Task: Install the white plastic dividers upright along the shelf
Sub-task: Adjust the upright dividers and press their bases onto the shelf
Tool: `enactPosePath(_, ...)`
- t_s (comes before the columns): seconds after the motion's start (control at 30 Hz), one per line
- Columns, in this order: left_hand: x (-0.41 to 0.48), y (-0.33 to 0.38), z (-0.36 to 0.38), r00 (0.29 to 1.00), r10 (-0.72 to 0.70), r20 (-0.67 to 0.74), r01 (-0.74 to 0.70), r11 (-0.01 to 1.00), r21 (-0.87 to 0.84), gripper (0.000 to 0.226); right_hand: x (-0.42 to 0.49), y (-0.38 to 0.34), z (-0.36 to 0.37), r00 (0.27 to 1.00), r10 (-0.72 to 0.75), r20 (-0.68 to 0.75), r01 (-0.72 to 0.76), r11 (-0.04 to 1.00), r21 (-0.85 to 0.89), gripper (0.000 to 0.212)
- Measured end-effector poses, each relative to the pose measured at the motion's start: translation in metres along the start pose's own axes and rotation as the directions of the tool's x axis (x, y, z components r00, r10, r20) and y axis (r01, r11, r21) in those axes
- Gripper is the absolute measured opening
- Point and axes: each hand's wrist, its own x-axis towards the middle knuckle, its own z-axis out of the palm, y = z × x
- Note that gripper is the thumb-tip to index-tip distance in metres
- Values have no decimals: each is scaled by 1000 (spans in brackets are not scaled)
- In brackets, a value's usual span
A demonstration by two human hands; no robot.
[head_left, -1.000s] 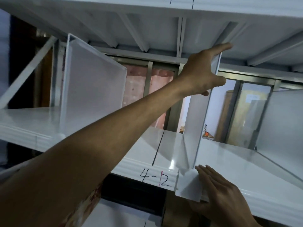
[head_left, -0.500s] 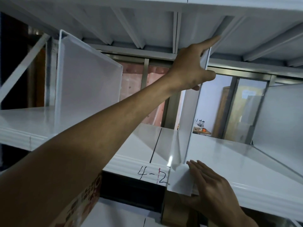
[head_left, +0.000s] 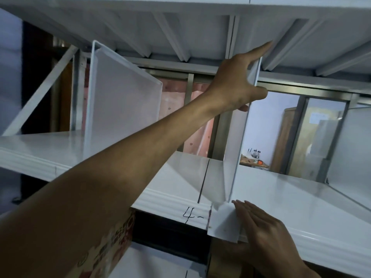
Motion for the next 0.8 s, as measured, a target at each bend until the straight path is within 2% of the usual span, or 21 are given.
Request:
enactPosePath(0.13, -2, 1, 1, 1000, 0, -4, 0, 1000, -5, 90, -1, 0, 1, 999, 8, 38, -7, 1000, -17, 87)
enactPosePath(0.57, -7, -3, 0, 1000, 18, 2, -18, 1000, -23, 84, 1, -5, -4, 999, 8, 34, -7, 1000, -12, 80)
enactPosePath(0.8, -15, -2, -3, 995, -70, 72, 77, 992, -98, 88, 2, -13, -21, 987, 78, 141, -64, 993, -98, 94)
